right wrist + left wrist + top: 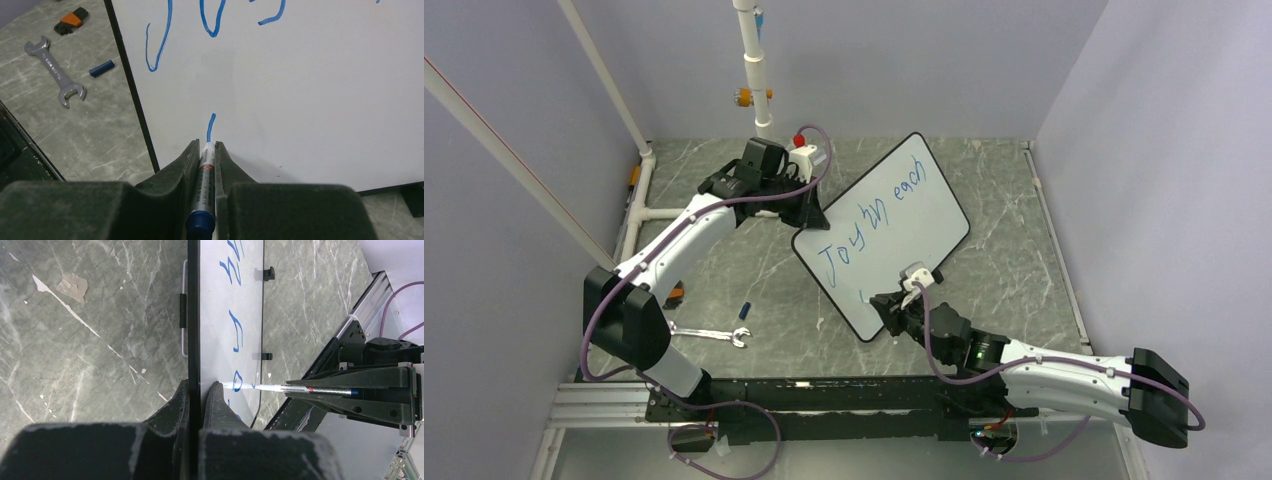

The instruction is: Write a sentence on the whiteboard

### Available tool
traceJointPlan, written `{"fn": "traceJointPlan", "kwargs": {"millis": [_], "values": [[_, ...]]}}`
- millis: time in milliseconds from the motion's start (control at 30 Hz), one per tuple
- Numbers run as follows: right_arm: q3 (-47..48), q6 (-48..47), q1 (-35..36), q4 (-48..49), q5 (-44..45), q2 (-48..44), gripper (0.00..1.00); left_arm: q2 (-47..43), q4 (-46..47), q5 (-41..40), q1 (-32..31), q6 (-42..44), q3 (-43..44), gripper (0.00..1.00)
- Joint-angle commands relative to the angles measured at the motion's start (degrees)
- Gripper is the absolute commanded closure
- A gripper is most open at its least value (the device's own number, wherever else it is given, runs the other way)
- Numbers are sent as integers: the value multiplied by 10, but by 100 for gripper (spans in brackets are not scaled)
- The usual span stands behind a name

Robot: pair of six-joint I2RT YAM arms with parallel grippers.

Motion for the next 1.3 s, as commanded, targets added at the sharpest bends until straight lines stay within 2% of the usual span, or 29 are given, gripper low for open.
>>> {"fn": "traceJointPlan", "kwargs": {"millis": [0,433,633,1267], "values": [[26,-7,4,-2,3,30,100,13,-18,-190,15,104,4,100],[105,-60,4,2,51,94,100,11,-17,-189,15,105,4,100],[121,-72,3,-1,100,114,100,9,-17,-190,15,104,3,100],[79,-7,3,-81,93,50,100,6,-16,-190,15,103,3,100]]}}
